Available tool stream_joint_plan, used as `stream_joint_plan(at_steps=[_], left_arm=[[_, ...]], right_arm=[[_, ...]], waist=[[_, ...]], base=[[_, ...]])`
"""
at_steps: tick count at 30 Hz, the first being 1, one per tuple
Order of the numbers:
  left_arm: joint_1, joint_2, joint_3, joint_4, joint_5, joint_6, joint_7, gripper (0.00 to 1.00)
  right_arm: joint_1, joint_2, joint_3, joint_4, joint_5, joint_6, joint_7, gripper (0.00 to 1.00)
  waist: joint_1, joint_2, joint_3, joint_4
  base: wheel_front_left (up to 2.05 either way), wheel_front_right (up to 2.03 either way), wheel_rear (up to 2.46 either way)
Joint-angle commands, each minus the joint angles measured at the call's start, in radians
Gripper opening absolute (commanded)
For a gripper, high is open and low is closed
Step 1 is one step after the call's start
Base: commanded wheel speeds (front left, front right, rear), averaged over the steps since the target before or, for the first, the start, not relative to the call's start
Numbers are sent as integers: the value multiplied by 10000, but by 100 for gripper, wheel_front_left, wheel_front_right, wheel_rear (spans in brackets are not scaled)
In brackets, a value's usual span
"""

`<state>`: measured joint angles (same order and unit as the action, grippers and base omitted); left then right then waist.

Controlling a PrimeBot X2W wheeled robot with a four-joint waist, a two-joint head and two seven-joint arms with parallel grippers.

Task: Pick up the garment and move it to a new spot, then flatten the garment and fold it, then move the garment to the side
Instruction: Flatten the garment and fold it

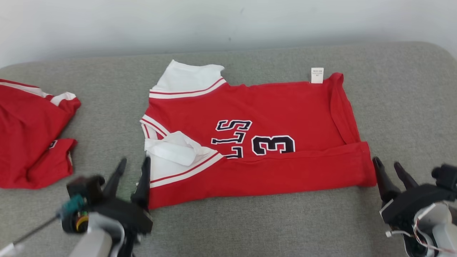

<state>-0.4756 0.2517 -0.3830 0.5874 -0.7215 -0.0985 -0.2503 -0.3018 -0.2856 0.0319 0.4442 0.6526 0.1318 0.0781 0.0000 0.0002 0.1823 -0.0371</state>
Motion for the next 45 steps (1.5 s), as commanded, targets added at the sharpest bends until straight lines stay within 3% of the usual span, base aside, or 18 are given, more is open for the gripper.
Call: stream_joint_plan(at_steps=[1, 8, 16, 17, 18, 19, 20, 29, 37, 43, 44, 45], left_arm=[[557, 24, -20, -86, 113, -51, -82, 100], [1634, -80, -395, -60, 251, 11, -95, 100], [1399, -292, -466, 303, 126, 45, -26, 100], [1375, -325, -509, 366, 97, 25, 35, 87], [1320, -337, -518, 410, 111, 3, 35, 31], [1269, -344, -517, 449, 114, -16, 31, 5], [1245, -361, -529, 505, 110, -30, 25, 0], [1699, -376, -383, 355, 18, -51, -107, 0], [3172, -82, -280, -990, 17, 344, -111, 0], [4008, -35, -366, -1715, -128, 616, 75, 0], [4052, -21, -388, -1778, -107, 642, 84, 20], [4079, -15, -406, -1837, -54, 678, 70, 96]], right_arm=[[353, -124, 7, -12, 172, -23, -116, 100], [696, -381, 313, 161, -149, -23, -258, 100], [240, -137, 559, 853, -409, -23, -282, 100], [178, -121, 629, 959, -420, -23, -281, 100], [113, -97, 683, 1052, -448, -23, -323, 47], [43, -60, 760, 1142, -475, -23, -361, 29], [-13, -32, 826, 1220, -476, -23, -414, 0], [381, -13, 1074, 1235, 115, -23, -941, 0], [1848, -322, 702, -171, 364, -23, -571, 0], [3136, -110, 17, -1285, 204, -23, -63, 0], [3283, -13, -117, -1409, 178, -23, 26, 0], [3373, 61, -249, -1528, 138, -23, 103, 82]], waist=[[0, -2, -215, 180], [0, -2, -75, 359], [0, -2, 217, 431], [0, -2, 236, 434], [0, -2, 248, 436], [0, -2, 251, 437], [0, -2, 229, 437], [0, -2, -569, 524], [0, -2, -924, 578], [0, -2, -897, 666], [0, -2, -895, 670], [0, -2, -898, 673]], base=[[0, 0, 0], [0, 0, 0], [0, 0, 0], [0, 0, 0], [0, 0, 0], [0, 0, 0], [0, 0, 0], [0, 0, 0], [0, 0, 0], [0, 0, 0], [0, 0, 0], [0, 0, 0]])
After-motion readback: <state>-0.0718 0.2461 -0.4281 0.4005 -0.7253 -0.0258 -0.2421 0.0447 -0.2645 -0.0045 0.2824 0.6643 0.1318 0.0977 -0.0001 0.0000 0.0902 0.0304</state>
